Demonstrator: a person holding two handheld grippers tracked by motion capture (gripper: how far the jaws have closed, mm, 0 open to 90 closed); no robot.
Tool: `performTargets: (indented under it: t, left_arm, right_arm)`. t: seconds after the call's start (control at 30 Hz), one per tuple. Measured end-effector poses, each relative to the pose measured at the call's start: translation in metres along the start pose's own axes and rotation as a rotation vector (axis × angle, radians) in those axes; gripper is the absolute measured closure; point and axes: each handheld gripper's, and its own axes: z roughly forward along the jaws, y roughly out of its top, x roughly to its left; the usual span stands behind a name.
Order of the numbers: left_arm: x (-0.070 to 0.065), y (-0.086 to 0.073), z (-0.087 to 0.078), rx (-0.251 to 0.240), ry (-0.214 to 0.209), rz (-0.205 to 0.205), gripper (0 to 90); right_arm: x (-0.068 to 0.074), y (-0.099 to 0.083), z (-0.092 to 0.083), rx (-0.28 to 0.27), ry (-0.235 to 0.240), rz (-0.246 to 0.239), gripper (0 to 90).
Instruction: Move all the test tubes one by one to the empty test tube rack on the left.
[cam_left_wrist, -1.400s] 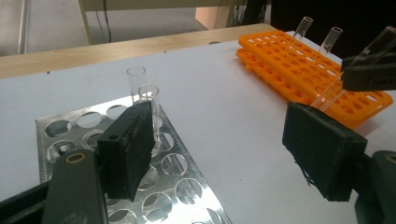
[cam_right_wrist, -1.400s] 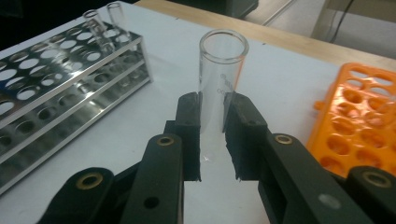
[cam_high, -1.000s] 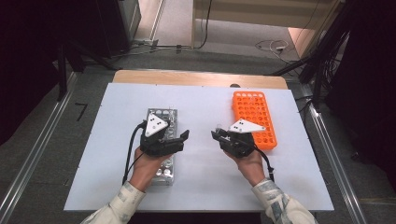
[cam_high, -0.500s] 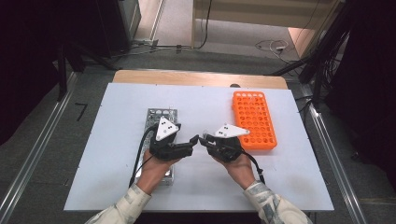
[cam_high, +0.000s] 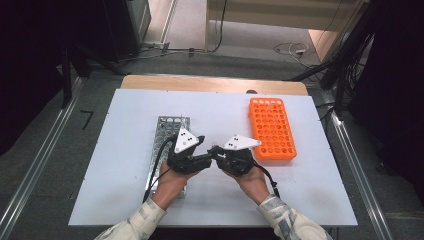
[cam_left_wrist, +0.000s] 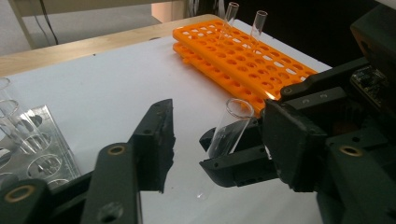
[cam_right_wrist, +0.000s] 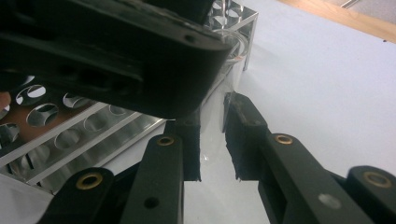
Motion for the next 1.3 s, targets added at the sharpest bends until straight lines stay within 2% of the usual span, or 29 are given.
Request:
performTargets:
  t: [0.1,0.53,0.83,0.97,1.07,1.13,1.3]
  left_arm:
    - [0.000,-0.001,0.002,-0.003,-0.007,0.003,51.6]
    - [-0.003,-0.002,0.006,0.005,-0.029,0.028,70.4]
    - [-0.002,-0.002,0.005,0.001,-0.012,0.036,75.2]
    - [-0.001,-0.001,0.005,-0.003,-0.008,0.038,75.4]
    - [0.002,0.001,0.003,-0.009,0.001,0.033,75.4]
    - [0.005,0.004,0.001,-0.016,0.012,0.022,75.4]
    - [0.015,0.013,-0.008,-0.043,0.040,-0.006,75.4]
  right_arm:
    - [0.001,0.000,0.000,-0.001,0.004,-0.001,73.4]
    - [0.003,0.001,0.000,-0.002,0.008,0.000,73.4]
    - [0.003,0.001,-0.001,-0.002,0.009,0.004,71.7]
    - [0.001,0.001,-0.001,-0.006,0.021,0.013,61.9]
    - [-0.001,0.001,-0.002,-0.005,0.030,0.029,42.9]
    - [-0.003,0.001,-0.003,-0.004,0.026,0.038,33.3]
    - [-0.006,0.001,-0.005,-0.012,0.015,0.056,27.3]
